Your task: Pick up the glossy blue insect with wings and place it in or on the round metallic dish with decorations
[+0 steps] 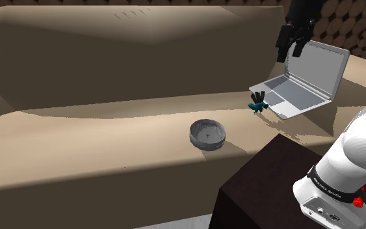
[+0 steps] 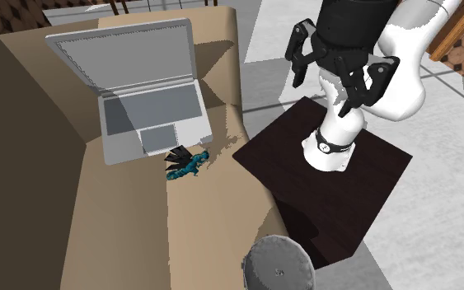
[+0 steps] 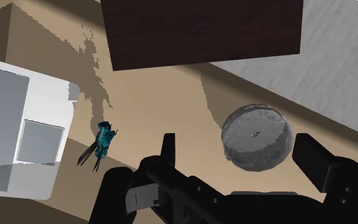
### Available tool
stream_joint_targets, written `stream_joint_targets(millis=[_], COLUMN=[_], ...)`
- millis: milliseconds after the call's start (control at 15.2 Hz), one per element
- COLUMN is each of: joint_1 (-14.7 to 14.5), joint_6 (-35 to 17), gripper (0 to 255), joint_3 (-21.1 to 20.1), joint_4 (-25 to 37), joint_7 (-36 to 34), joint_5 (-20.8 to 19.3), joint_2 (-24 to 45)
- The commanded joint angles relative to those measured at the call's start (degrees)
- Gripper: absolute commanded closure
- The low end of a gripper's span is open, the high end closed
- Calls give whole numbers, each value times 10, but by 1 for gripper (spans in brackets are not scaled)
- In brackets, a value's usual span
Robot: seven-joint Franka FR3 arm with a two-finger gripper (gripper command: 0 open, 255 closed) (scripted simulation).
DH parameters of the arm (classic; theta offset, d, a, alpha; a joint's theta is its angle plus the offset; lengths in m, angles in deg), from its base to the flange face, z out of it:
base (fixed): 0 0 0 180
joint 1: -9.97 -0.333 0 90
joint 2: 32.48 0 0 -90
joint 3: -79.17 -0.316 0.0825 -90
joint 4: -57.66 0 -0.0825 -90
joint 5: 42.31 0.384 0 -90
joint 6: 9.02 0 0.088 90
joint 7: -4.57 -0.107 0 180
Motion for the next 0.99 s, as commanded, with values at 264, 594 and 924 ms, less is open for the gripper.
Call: stream_joint_targets(millis=[264, 594, 924], joint_1=[12, 28, 40], joint_6=[-74, -174, -281], gripper=[0, 0, 0], joint_3=[43, 102, 166], joint_4=[-60, -118, -154], joint_7=[41, 93, 147], joint_5=[-25, -55, -77], joint_2=[-7, 9, 54])
